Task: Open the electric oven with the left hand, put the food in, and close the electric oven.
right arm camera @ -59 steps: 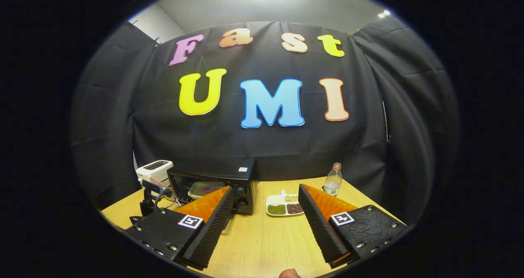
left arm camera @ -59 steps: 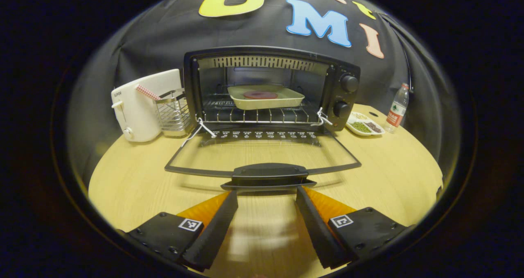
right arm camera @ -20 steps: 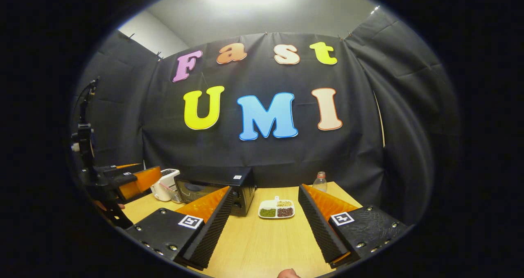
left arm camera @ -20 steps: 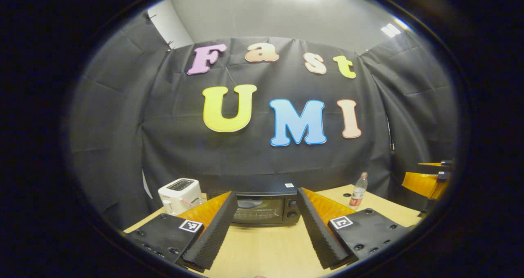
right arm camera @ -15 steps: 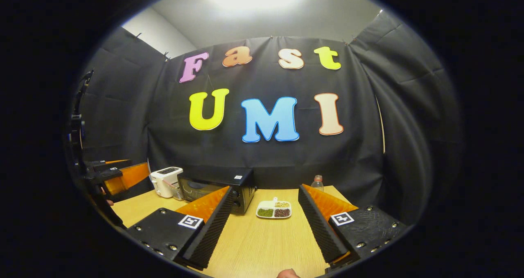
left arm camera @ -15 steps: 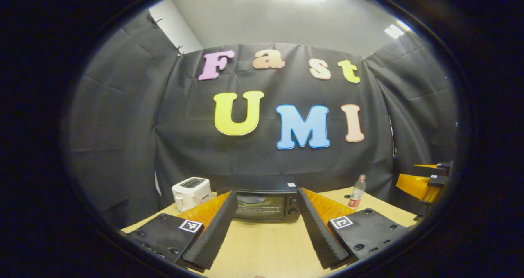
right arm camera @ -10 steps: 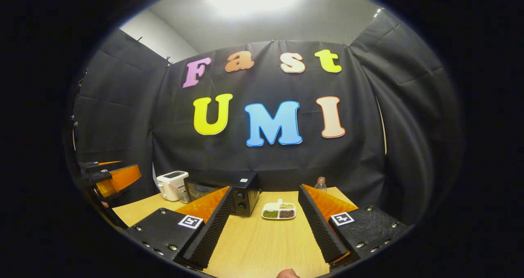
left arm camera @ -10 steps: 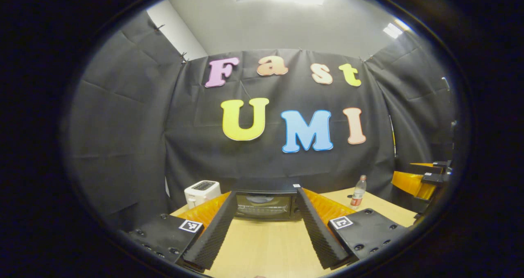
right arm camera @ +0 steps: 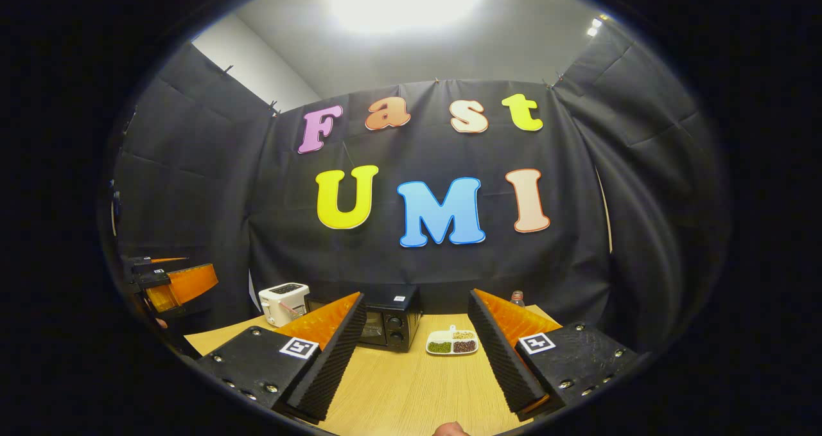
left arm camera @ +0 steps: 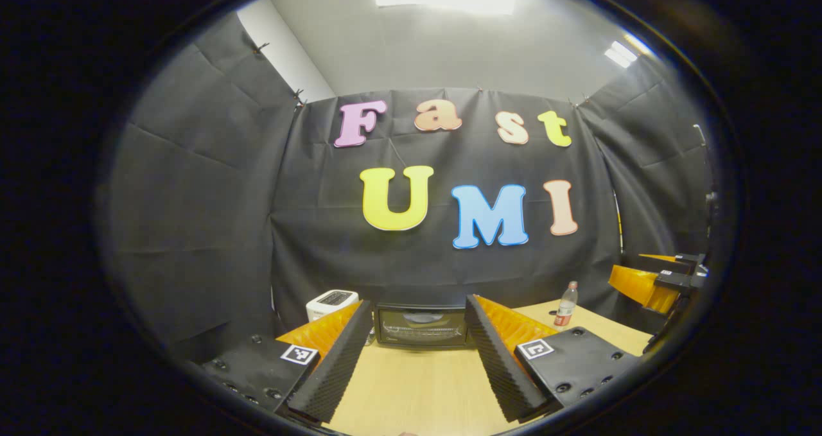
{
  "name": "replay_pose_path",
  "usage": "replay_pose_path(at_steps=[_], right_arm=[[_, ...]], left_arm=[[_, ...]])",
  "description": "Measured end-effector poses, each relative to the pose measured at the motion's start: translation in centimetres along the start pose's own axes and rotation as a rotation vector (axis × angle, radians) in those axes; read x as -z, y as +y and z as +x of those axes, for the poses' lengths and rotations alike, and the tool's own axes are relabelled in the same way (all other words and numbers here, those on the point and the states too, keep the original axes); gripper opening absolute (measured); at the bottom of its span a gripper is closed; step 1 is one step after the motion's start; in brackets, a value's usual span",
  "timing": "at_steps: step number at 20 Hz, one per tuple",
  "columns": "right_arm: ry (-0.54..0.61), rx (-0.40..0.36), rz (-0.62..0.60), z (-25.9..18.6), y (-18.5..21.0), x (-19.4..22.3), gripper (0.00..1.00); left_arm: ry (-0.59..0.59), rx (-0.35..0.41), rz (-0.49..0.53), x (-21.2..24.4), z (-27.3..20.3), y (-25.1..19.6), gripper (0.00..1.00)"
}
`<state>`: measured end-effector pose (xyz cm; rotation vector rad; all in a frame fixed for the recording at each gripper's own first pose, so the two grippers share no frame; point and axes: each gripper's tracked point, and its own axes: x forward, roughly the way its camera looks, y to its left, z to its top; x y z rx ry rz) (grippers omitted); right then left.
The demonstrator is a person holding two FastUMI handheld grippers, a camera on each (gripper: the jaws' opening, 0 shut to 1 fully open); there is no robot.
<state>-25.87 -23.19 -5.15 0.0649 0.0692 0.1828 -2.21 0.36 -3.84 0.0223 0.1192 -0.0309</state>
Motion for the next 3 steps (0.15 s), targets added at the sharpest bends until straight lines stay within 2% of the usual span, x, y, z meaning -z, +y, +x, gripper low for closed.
replay_pose_path(at_steps=[3], right_arm=[[-0.011,0.005,-0.001,0.06,0.49,-0.51,0.98]], left_arm=[[-0.007,0.009,0.008,-0.26,-0.06,0.4,1.0]])
